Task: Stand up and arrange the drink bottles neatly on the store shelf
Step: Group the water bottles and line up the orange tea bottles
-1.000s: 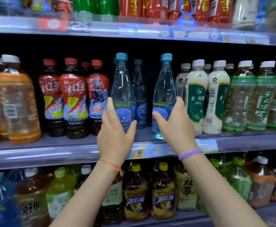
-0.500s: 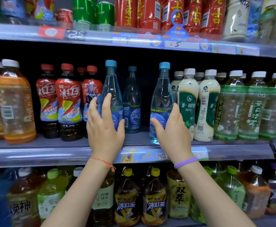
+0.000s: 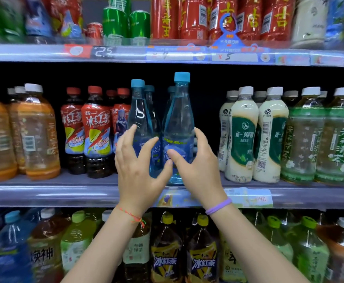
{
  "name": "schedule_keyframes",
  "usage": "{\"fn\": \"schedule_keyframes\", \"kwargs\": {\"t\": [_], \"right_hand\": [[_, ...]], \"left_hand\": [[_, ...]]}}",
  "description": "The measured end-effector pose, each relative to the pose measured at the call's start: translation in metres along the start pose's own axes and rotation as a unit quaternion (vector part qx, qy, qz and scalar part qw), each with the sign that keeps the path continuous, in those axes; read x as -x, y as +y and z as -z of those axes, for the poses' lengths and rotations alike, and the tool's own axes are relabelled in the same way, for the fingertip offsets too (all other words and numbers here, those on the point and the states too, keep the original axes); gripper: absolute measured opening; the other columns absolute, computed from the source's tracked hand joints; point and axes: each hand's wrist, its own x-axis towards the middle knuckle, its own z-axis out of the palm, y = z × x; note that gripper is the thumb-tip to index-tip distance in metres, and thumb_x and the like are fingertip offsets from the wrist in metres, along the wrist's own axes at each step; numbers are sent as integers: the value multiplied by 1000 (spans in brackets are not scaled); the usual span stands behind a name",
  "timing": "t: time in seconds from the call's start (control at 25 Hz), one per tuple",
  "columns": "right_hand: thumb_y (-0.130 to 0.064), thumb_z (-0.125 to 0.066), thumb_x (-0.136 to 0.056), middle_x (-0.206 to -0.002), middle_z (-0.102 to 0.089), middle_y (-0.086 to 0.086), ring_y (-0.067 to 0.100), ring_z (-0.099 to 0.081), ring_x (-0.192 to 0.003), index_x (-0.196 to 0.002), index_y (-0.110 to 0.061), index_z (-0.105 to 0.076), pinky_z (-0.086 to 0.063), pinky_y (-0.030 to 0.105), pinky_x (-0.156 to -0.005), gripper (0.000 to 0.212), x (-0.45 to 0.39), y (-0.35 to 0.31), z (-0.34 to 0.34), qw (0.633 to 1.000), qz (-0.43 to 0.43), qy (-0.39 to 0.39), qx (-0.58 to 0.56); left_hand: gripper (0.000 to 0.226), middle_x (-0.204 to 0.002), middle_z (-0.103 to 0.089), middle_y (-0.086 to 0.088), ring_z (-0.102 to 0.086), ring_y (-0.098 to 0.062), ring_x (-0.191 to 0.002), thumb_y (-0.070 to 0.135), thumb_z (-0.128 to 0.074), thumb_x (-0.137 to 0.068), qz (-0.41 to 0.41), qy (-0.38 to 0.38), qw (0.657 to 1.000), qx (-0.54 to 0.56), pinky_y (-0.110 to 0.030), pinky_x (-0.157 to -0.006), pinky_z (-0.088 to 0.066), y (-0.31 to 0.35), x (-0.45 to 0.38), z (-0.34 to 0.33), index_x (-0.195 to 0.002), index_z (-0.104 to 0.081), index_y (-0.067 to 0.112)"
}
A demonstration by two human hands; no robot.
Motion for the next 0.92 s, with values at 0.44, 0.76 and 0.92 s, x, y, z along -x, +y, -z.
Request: {"fn": "schedule_keyframes", "kwargs": {"t": [0.44,0.76,0.92], "right_hand": [[-38,-58,-91,-113,-68,7,26,-64,-101,-121,-11,-61,-53,40,-90,40,-56,1,-3,991,-121,3,-56],[-35,-81,-77,-109,-66,7,23,-63,-94,-117,-5,-55,-50,32,-78,56,-74,12,-25,978,-187,-88,26],[-45,-72,-85,-111,-60,10,30,-58,-96,-111,-7,-45,-39,31,-71,53,-55,16,3,976,-163,-42,141]], "left_hand": [[85,-137,-56,7,-58,-12,-121,60,-68,-77,162,-33,973,163,-42,-98,-50,19,-7,18,-148,-36,23],[87,-135,-56,5,-59,-15,-115,63,-65,-77,150,-14,977,151,-43,-90,-54,16,-2,17,-147,-35,23],[86,-132,-57,5,-59,-14,-113,64,-65,-77,153,-7,975,159,-42,-91,-53,20,0,12,-147,-35,22]]}}
